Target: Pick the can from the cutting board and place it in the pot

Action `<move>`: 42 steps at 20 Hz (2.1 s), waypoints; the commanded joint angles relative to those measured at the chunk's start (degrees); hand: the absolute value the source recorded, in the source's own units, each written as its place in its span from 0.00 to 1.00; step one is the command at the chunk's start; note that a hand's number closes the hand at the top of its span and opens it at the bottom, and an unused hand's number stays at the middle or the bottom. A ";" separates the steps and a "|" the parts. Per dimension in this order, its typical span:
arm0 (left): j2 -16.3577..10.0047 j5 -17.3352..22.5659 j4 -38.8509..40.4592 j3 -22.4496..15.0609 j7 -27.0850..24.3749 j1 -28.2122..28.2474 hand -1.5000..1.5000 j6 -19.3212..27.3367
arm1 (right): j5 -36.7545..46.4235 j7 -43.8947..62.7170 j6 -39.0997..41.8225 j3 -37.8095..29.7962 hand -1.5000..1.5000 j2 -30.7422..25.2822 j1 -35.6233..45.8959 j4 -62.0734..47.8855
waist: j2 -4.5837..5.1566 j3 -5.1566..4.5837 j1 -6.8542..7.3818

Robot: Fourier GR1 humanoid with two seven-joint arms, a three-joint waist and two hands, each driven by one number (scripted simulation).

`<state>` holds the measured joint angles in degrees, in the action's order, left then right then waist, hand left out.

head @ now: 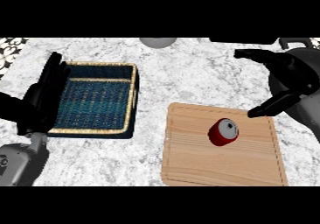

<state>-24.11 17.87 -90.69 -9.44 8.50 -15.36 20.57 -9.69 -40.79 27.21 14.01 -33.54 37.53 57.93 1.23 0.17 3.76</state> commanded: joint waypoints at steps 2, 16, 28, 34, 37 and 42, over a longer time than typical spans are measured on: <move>-0.18 0.63 -0.37 1.02 -0.77 3.49 0.50 -1.02 | 6.82 -8.01 10.66 4.79 0.00 -5.16 4.09 -4.73 | -0.55 -0.11 -0.83; 0.00 0.44 2.00 4.19 -2.78 4.46 0.50 -2.66 | 26.56 6.04 8.20 26.18 0.00 -6.16 9.04 11.68 | -1.20 -0.22 -3.25; -0.60 -0.74 -3.60 7.53 2.95 4.53 0.50 -4.58 | 33.31 7.98 8.97 24.60 0.00 -1.81 5.00 11.75 | -1.21 -0.17 -3.26; 2.51 -3.13 2.51 8.29 0.90 1.19 0.50 -5.58 | 40.54 12.23 6.65 22.91 0.00 1.49 2.51 12.21 | -1.15 -0.18 -3.56; 4.17 -5.55 -1.40 6.46 1.95 2.83 0.50 -4.13 | 43.92 6.01 5.16 22.19 0.00 2.01 2.93 7.15 | -1.13 -0.16 -3.25; 4.00 -5.70 -3.23 8.07 1.88 6.10 0.50 -6.49 | 46.49 4.47 6.01 19.81 0.00 3.58 3.07 5.28 | -1.20 -0.17 -3.22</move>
<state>-20.56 13.06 -91.72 -1.64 10.23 -11.60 15.07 33.75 -32.46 31.13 35.35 -31.77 40.11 66.26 0.05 0.01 0.41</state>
